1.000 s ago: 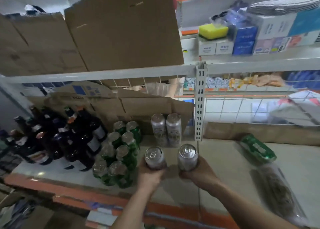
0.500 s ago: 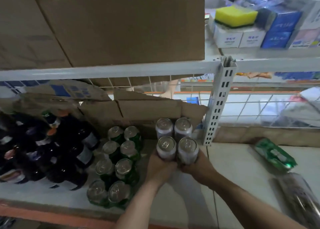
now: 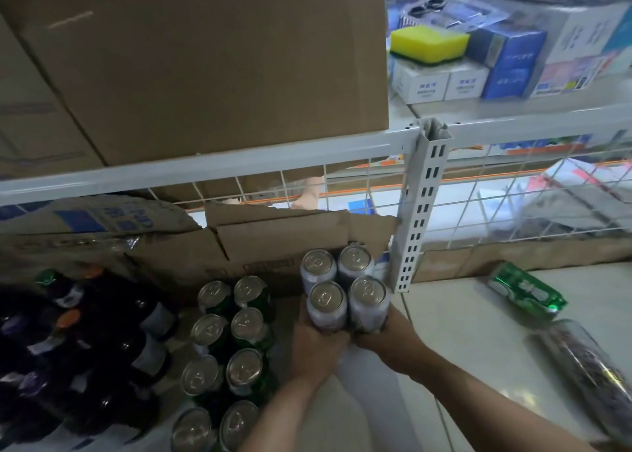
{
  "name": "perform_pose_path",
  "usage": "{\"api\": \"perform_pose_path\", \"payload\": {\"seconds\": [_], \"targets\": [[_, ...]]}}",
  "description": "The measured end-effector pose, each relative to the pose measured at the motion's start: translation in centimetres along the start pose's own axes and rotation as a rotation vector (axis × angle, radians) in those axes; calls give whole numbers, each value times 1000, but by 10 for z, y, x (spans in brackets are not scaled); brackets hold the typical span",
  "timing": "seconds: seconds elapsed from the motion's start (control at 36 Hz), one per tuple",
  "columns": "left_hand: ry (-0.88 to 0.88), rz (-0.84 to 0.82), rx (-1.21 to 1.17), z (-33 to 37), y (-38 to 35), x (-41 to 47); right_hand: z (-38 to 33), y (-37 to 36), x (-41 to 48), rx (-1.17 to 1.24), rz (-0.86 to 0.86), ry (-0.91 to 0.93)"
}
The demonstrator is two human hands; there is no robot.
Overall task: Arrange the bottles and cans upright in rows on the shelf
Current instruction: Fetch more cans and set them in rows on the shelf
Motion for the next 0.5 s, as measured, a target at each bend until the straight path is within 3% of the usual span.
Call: {"api": "perform_pose_path", "payload": {"seconds": [0.25,0.5], "targets": [[-112,-42,-54,8,1,0,-1,-2,-4,49,16,-9],[-67,-63,-38,3,0,-3,-5,-1,-4,-5,37,71]]}}
Point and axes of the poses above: each hand's wrist, its own x-axis towards the middle knuckle, its own y-axis out of the back of the hand, z = x × y, the point moved 7 cm from there along x, towards the middle knuckle, and after that the axes turned 15 degrees about z, right-handed, at the moved point
